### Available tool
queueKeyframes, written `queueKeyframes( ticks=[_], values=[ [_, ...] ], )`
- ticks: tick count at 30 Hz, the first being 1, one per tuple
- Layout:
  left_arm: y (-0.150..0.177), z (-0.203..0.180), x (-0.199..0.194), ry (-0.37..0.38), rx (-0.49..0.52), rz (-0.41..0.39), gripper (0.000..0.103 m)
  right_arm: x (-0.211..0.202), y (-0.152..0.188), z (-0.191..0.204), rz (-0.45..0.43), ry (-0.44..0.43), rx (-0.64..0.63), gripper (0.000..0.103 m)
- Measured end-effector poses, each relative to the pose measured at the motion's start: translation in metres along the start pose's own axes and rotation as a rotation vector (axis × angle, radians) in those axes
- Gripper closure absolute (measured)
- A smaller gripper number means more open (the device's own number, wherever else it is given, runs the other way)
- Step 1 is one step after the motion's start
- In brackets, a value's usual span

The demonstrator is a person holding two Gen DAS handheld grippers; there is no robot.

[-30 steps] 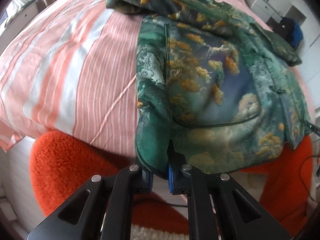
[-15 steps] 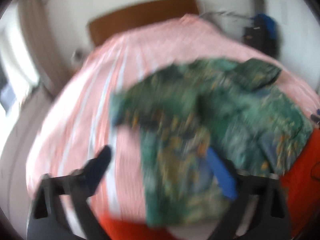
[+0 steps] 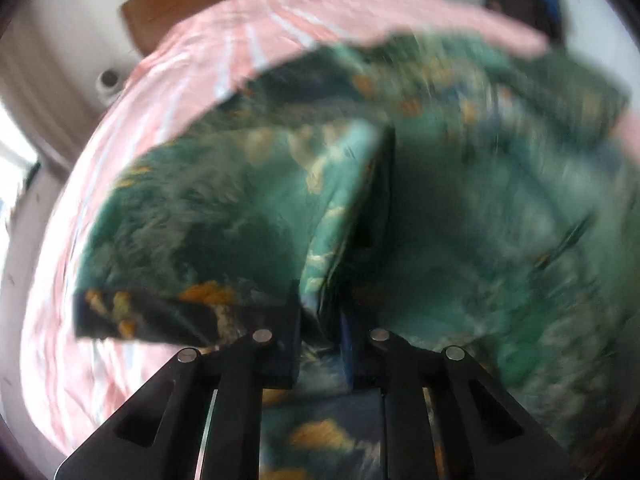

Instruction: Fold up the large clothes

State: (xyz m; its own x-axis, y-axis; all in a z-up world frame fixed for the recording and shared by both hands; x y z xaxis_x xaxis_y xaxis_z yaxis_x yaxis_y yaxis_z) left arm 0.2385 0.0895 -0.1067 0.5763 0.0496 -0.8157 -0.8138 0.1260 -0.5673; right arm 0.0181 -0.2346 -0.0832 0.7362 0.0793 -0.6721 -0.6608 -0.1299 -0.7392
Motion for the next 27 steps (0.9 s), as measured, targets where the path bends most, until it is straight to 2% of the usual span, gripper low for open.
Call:
queueKeyframes(
  ticks=[2,5,7,9,11,12,14,15,17,18,19,20,21,23,27],
  values=[
    [-0.003,0.032,-0.031,-0.039,-0.090,-0.074,0.089,-0.002,-0.001,-0.003,-0.016,0.001,0.011,0.025],
    [0.005,0.116,-0.076,-0.097,-0.305,-0.145,0.089,-0.002,-0.004,-0.006,-0.042,-0.007,0.025,0.025],
    [0.023,0.183,-0.093,-0.190,-0.458,-0.166,0.088,0.001,-0.006,-0.004,-0.047,-0.020,0.024,0.025],
    [0.045,0.238,-0.093,-0.313,-0.575,-0.150,0.088,0.006,-0.008,0.002,-0.041,-0.037,0.013,0.025],
    [0.079,0.296,-0.083,-0.493,-0.690,-0.099,0.084,0.008,-0.011,0.006,-0.039,-0.051,-0.003,0.025],
    [0.090,0.313,-0.077,-0.535,-0.725,-0.064,0.080,0.009,-0.013,0.008,-0.039,-0.055,-0.009,0.025],
    [0.125,0.347,-0.061,-0.596,-0.815,0.041,0.079,0.009,-0.020,0.007,-0.036,-0.077,-0.027,0.025],
    [0.137,0.354,-0.058,-0.587,-0.844,0.062,0.079,0.009,-0.028,0.005,-0.036,-0.089,-0.047,0.025],
    [0.155,0.352,-0.060,-0.515,-0.897,0.044,0.071,0.013,-0.049,0.000,-0.030,-0.088,-0.103,0.025],
    [0.159,0.348,-0.063,-0.493,-0.906,0.028,0.061,0.019,-0.067,-0.005,-0.023,-0.077,-0.156,0.024],
    [0.158,0.338,-0.067,-0.470,-0.911,0.006,0.051,0.024,-0.078,-0.007,-0.020,-0.062,-0.190,0.016],
    [0.159,0.324,-0.073,-0.438,-0.908,-0.026,0.047,0.035,-0.094,-0.008,-0.015,-0.036,-0.255,0.008],
    [0.149,0.309,-0.075,-0.404,-0.901,-0.053,0.042,0.046,-0.105,-0.008,-0.017,-0.007,-0.313,0.005],
    [0.137,0.274,-0.079,-0.310,-0.873,-0.099,0.038,0.087,-0.129,-0.001,-0.004,0.069,-0.471,0.004],
    [0.126,0.199,-0.090,-0.130,-0.797,-0.141,0.021,0.180,-0.154,0.014,0.068,0.107,-0.638,0.005]
  ],
)
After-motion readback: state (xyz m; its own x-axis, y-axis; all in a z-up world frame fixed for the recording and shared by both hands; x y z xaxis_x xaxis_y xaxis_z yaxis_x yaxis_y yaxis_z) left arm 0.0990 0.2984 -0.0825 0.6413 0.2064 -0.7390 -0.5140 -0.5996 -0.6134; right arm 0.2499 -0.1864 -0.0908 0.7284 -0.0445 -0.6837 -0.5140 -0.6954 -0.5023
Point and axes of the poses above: each gripper's, at about its wrist camera, not at the fingertips, and x roughly the way its jaws point, z to its left, y to its underside, the point moved 1 cm from there along x, roughly the way its jaws point, and after that the axes turned 5 degrees about -x, right-handed, at the moved point
